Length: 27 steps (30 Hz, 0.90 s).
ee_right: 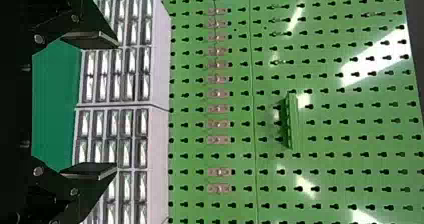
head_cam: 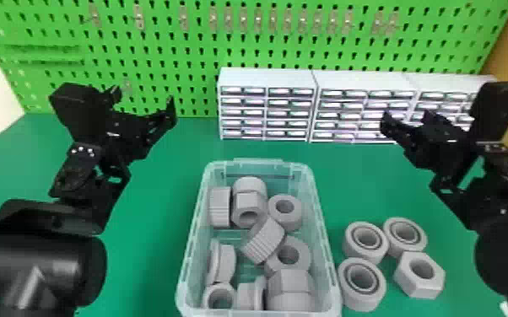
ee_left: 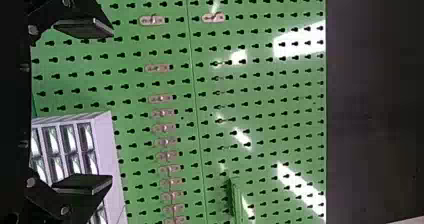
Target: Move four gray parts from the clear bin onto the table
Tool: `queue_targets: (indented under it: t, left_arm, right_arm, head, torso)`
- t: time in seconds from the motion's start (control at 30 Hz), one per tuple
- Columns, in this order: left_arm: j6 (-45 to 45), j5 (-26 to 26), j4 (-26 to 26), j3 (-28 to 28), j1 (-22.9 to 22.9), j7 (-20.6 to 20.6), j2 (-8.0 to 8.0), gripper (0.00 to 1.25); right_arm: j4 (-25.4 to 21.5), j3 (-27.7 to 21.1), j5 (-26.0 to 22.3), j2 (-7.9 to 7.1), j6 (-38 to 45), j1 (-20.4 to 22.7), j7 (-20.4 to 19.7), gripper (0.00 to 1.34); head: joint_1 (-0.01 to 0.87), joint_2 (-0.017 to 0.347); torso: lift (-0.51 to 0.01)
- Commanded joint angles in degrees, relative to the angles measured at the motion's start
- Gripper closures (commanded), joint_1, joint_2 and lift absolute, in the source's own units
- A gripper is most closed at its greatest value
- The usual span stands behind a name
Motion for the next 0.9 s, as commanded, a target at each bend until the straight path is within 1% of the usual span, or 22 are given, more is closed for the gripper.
queue_targets:
  t: [0.0,0.57,0.7,0.87]
  left_arm:
    - [0.0,0.08,0.0,-0.07,0.02,0.01,0.0,0.24]
    - [0.0,0.43,0.0,0.02,-0.16,0.01,0.0,0.24]
    - [0.0,0.43,0.0,-0.07,-0.07,0.01,0.0,0.24]
    - [-0.09,0.43,-0.09,-0.16,-0.25,-0.08,0.0,0.24]
  right_arm:
    - [0.0,-0.01,0.0,0.01,0.03,0.14,-0.06,0.4]
    - [0.0,0.51,0.18,-0.08,0.12,-0.21,0.03,0.4]
    - [0.0,0.78,0.0,-0.08,1.35,-0.56,-0.06,0.4]
    - [0.0,1.74,1.06,-0.26,1.43,-1.17,0.03,0.4]
  head:
    - [0.678,0.034]
    - [0.678,0.034]
    - [0.678,0.034]
    - [0.678,0.034]
  torso:
    - [-0.05]
    - [-0.05]
    - [-0.05]
    - [-0.05]
